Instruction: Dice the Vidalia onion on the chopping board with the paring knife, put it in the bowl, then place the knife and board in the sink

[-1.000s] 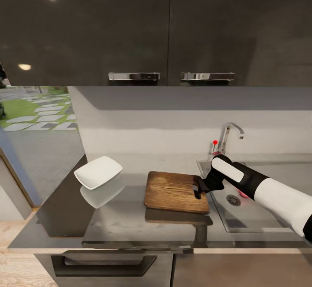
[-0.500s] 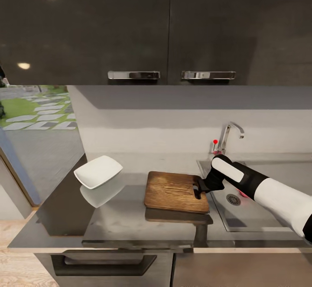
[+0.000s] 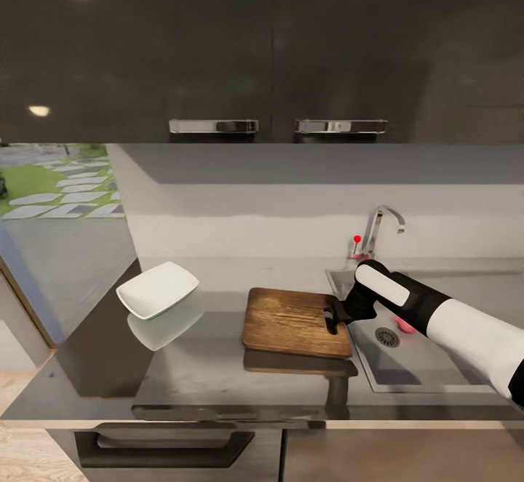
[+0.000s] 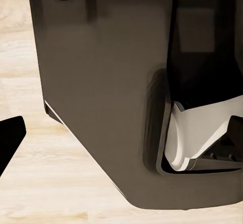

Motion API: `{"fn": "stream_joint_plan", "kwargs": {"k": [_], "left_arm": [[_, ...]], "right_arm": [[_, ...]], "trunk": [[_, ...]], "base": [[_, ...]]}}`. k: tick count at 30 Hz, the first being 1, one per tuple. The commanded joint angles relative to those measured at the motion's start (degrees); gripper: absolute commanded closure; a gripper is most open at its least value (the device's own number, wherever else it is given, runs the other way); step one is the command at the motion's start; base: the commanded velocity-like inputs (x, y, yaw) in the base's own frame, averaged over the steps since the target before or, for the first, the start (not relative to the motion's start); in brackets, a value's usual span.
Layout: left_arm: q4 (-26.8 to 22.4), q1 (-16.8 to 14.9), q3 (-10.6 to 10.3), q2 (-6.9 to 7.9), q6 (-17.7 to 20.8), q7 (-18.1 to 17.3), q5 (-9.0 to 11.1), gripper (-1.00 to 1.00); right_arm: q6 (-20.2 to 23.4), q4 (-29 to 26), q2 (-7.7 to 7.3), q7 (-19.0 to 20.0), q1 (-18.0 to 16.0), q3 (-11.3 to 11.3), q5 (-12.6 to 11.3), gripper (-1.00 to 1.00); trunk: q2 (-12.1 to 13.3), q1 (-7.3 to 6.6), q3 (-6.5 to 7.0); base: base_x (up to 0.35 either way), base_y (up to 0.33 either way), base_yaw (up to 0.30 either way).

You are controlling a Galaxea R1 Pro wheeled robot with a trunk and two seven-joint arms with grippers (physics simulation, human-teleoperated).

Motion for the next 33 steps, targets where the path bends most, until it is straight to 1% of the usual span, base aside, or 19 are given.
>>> {"fn": "stream_joint_plan", "kwargs": {"k": [1,12,16,22,23,26,28,33], "left_arm": [[-0.09,0.02,0.05,-0.01,-0.08,0.03,0.04,-1.0],[-0.16,0.02,0.05,-0.01,-0.08,0.02,0.04,-1.0],[-0.17,0.02,0.05,-0.01,-0.08,0.01,0.04,-1.0],[-0.18,0.02,0.05,-0.02,-0.08,0.01,0.04,-1.0],[-0.18,0.02,0.05,-0.01,-0.08,0.02,0.04,-1.0],[-0.18,0.02,0.05,-0.01,-0.08,0.03,0.04,-1.0],[-0.18,0.02,0.05,-0.01,-0.08,0.03,0.04,-1.0],[-0.18,0.02,0.05,-0.01,-0.08,-0.02,0.04,-1.0]], "right_arm": [[0.0,-0.11,-0.05,-0.44,-0.09,0.22,-0.56,1.0],[0.0,0.77,0.0,-0.5,-0.05,0.49,-0.56,1.0],[0.0,1.38,0.21,-0.5,-0.07,1.1,-0.56,1.0],[0.0,2.46,1.16,-0.53,-0.05,1.64,-0.56,1.0],[0.0,3.25,1.57,-0.53,-0.06,1.67,-0.56,1.0],[0.0,3.79,2.22,-0.55,-0.05,1.68,-0.56,1.0],[0.0,3.93,2.36,-0.65,-0.07,1.69,-0.56,1.0],[0.0,4.1,2.75,-3.26,-0.04,1.69,-0.56,1.0]], "trunk": [[-0.05,0.01,-0.07],[-0.05,0.01,-0.15],[-0.05,0.01,-0.15],[-0.05,0.01,-0.15],[-0.05,0.01,-0.15],[-0.05,0.01,-0.15],[-0.05,0.01,-0.15],[-0.05,0.01,-0.15]], "base": [[0.001,-0.002,0.0],[0.0,0.0,0.025],[0.0,0.0,0.0],[0.0,0.0,0.0],[0.0,0.021,0.0],[0.0,0.155,0.0],[0.0,0.113,0.0],[0.0,0.022,0.0]]}}
